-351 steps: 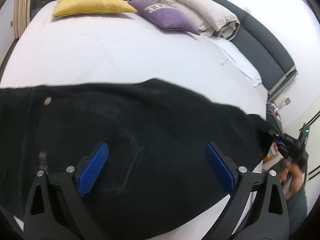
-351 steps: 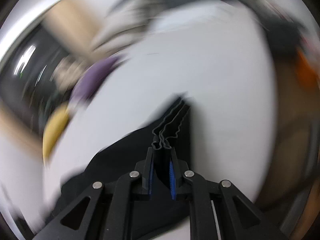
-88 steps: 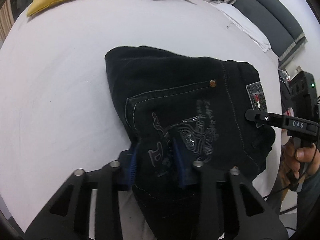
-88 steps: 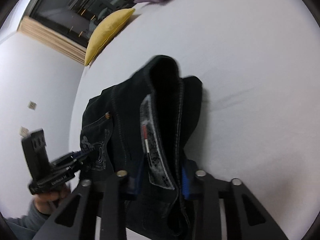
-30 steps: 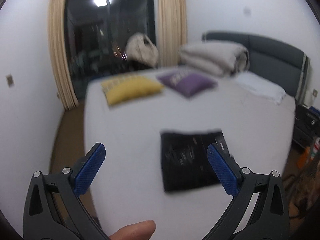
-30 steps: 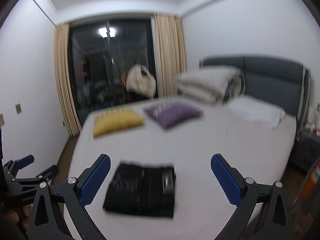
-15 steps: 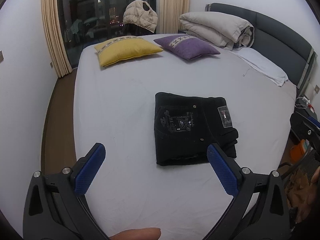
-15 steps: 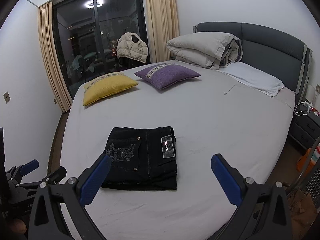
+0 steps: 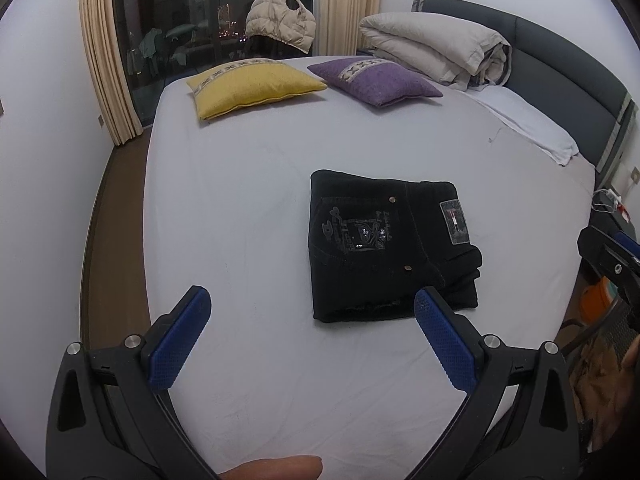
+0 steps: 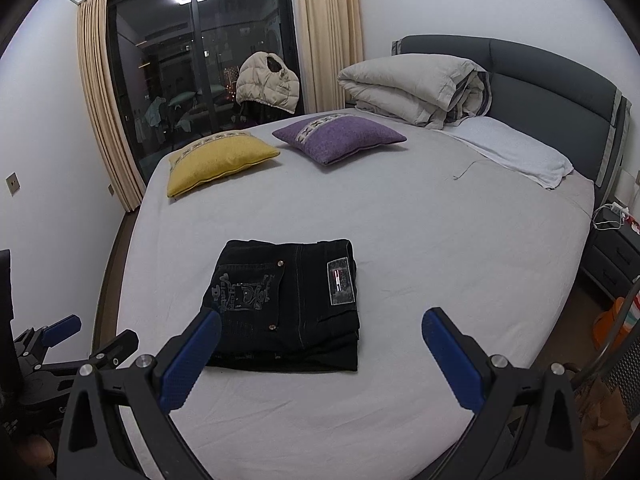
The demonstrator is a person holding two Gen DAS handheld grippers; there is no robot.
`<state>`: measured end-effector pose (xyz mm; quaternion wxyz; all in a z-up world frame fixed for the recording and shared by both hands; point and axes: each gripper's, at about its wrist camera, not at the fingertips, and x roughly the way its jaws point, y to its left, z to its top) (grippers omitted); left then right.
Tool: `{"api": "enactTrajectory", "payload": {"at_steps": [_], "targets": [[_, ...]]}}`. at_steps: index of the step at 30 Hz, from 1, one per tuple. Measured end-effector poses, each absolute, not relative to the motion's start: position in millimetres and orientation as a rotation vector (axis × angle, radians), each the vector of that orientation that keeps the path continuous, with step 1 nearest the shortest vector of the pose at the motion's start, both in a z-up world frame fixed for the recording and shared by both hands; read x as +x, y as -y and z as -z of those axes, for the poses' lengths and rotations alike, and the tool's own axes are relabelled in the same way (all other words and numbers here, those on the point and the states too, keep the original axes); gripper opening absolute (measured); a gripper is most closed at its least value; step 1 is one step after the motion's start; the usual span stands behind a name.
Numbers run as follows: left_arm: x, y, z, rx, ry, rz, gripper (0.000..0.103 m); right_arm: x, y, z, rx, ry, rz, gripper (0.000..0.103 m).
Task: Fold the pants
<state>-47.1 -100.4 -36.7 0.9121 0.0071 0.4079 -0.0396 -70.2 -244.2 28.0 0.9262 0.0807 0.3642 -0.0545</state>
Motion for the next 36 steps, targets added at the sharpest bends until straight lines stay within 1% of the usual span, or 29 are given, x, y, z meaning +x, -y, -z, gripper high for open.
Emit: {"api": "enactTrajectory", "payload": {"at_steps": [36], "targets": [[-43,104,47,0.022,-0.870,0.076,0.103,-75,245,-15,0.164,-0.777,0.098,0.103]]}}
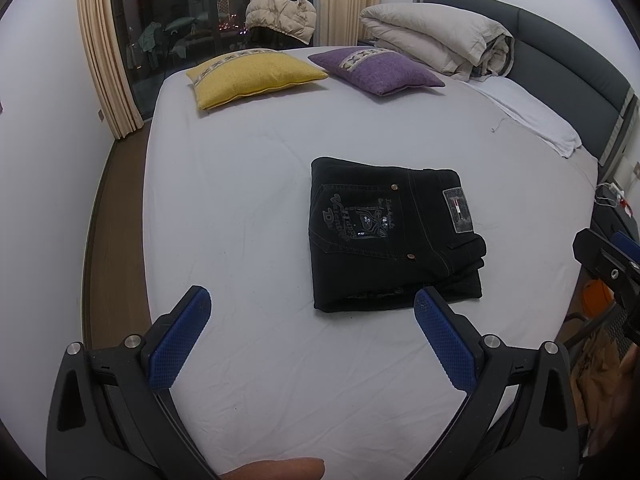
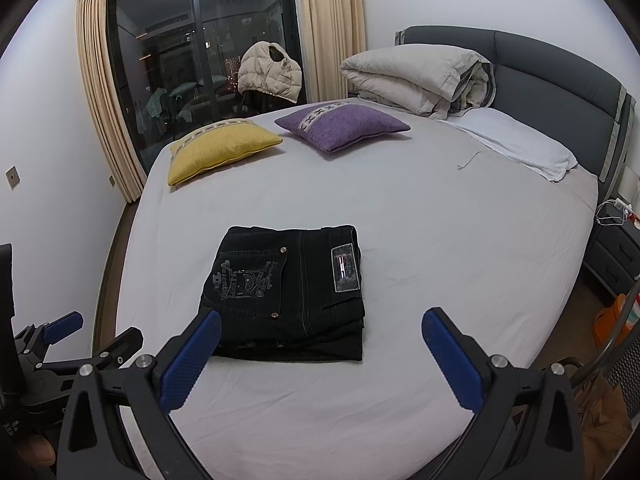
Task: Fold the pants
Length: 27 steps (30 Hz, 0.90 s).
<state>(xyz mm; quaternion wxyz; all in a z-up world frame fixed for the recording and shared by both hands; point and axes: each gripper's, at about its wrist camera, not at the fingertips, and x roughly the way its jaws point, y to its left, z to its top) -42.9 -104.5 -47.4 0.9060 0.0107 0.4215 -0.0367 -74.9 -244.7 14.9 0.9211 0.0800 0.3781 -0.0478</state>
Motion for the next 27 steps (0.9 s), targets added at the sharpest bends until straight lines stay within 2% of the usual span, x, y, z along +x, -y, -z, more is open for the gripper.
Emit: {"api": "enactTrajectory", "payload": {"at_steps": [27], "targets": [[-46.3,103.8,54.3,0.023,-0.879,0.074,0.103,-78.7,244.7,-11.9,0.164,-0.786,0.096,0.103]]}}
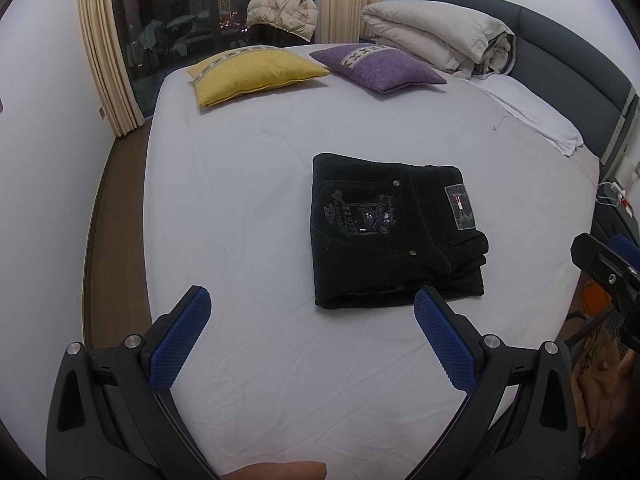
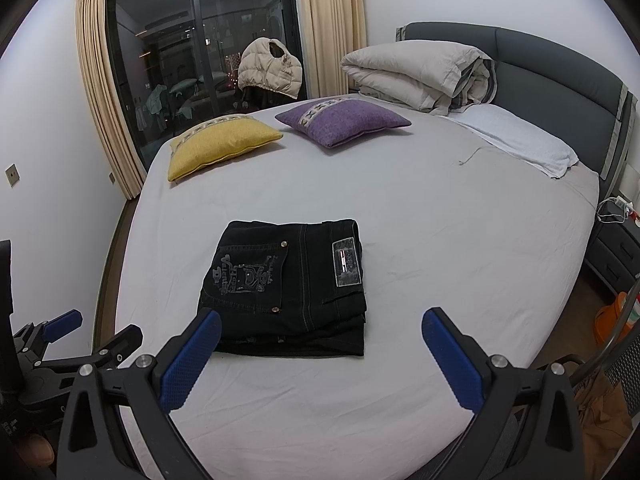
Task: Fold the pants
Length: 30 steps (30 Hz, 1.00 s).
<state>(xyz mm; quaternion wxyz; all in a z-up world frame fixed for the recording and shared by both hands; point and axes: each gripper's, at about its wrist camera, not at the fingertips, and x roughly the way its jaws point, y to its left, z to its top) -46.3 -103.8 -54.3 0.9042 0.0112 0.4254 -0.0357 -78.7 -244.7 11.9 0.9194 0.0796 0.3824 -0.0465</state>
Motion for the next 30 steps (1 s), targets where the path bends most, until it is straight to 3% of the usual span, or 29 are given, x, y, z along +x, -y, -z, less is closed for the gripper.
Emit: {"api": "enactTrajectory", "payload": {"at_steps": [30], "targets": [[-46.0,100.6,55.2,0.022,-0.891,0.068,0.103,-86.9,243.8,-9.5,0.161,-0.794,0.091,0.103]]}}
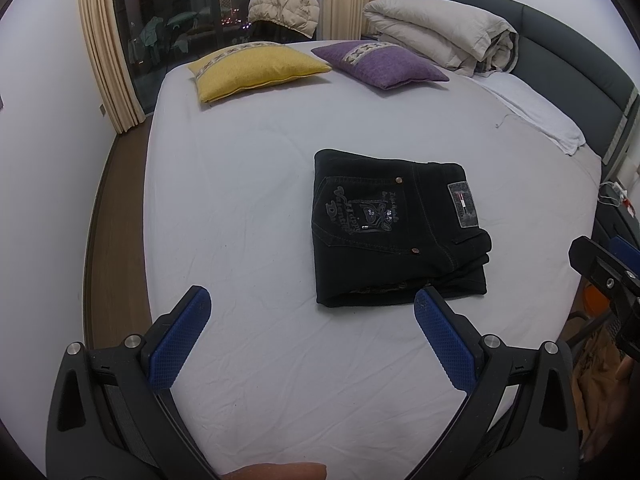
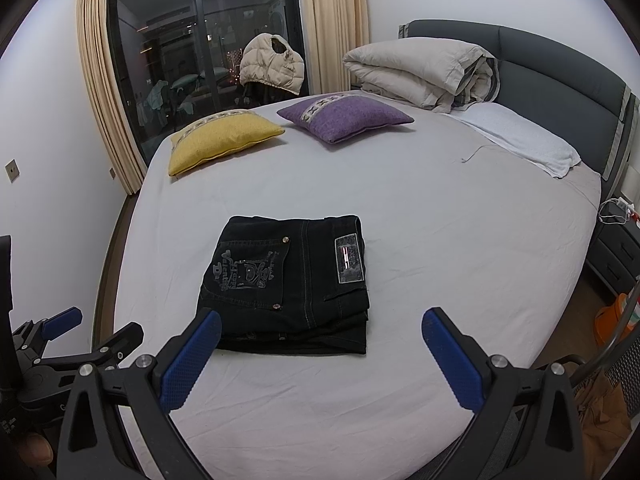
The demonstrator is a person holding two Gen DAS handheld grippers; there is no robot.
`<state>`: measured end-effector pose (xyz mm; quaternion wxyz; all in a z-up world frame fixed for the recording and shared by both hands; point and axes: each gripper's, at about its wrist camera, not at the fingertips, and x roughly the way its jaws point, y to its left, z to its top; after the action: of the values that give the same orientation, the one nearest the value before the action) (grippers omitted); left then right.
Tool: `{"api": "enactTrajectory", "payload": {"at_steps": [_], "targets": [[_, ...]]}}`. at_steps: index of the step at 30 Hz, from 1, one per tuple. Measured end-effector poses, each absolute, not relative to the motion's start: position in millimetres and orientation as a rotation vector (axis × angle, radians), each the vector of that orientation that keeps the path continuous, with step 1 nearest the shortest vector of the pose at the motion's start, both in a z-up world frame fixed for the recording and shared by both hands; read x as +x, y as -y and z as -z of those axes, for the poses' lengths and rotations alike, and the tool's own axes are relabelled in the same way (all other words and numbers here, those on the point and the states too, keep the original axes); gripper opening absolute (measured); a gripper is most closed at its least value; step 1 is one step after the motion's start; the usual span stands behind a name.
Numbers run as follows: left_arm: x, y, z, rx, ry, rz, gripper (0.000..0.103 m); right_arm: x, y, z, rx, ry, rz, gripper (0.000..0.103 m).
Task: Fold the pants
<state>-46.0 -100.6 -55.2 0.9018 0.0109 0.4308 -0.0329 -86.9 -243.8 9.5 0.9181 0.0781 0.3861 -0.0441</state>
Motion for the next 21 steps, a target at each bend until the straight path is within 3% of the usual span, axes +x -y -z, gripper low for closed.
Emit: {"api": "enactTrajectory", "payload": {"at_steps": [21], "targets": [[-43.6,98.8,59.2,0.017,-0.909,0.060,0.103,-95.1,245.6,-4.8,0.158,-0.804,0.082,0.103]]}}
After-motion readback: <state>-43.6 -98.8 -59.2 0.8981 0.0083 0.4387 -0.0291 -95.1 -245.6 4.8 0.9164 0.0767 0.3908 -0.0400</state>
